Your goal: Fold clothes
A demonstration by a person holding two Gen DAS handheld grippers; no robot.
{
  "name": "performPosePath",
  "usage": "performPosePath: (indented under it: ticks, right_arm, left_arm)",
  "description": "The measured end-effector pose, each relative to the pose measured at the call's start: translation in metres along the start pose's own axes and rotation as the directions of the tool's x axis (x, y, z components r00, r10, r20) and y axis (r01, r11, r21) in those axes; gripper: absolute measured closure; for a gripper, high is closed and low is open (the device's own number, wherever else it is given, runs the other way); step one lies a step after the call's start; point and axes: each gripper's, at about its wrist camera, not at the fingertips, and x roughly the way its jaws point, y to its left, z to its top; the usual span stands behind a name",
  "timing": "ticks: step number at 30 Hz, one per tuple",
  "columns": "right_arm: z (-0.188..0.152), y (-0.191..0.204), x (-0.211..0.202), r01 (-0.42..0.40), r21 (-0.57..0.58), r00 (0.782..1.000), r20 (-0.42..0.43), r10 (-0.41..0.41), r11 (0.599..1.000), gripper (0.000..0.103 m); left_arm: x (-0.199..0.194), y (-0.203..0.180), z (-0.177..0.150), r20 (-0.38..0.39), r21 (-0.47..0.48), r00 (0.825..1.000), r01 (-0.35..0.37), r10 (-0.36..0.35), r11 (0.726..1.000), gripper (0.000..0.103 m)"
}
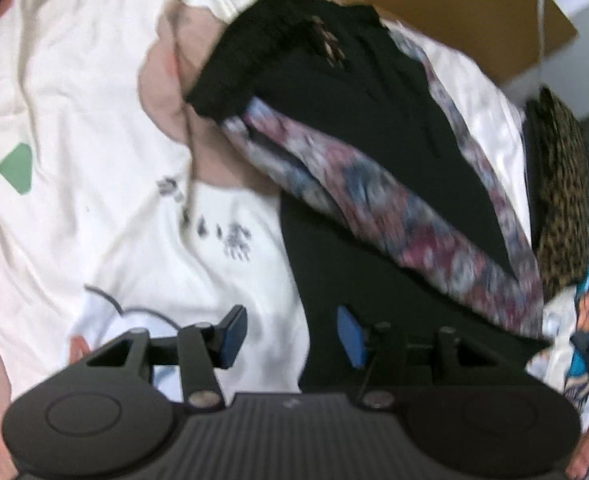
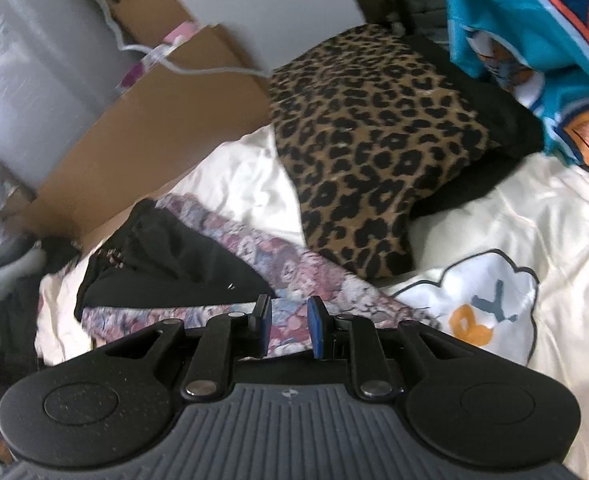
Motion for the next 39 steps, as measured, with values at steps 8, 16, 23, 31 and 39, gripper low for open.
performPosePath:
  ticks: [8,16,23,31,39]
  right_arm:
    - [-0.005,0.031,0.008,-0.003,-0.102,1.000,-0.028,0.000,0.995,0.073]
    - [-0.016,0.063,0.030,-0.016,-0.207,0.997,-0.079,0.000,0.978,0.072]
    - [-0.021,0.075,0.046,-0.012,-0.250,0.995,-0.103,-0.014,0.968,0.063]
    - [-0.023,0.076,0.058,-0.008,-0.259,0.990,-0.136,-0.028,0.966,0.063]
    - [-0.028,0.073,0.068,0.003,-0.282,0.988,-0.148,-0.046,0.960,0.062]
  left_arm:
    - [0.002,0.028,0.026,0.052,-0.114,0.998,0.028,-0.023,0.993,0.049]
    - [0.001,0.061,0.055,0.144,-0.211,0.987,0.103,-0.073,0.972,0.048]
    - [0.021,0.080,0.068,0.180,-0.306,0.975,0.184,-0.133,0.934,0.048]
    - [0.044,0.081,0.076,0.187,-0.307,0.965,0.235,-0.183,0.922,0.055]
    - [0.059,0.081,0.080,0.226,-0.298,0.943,0.305,-0.244,0.904,0.063]
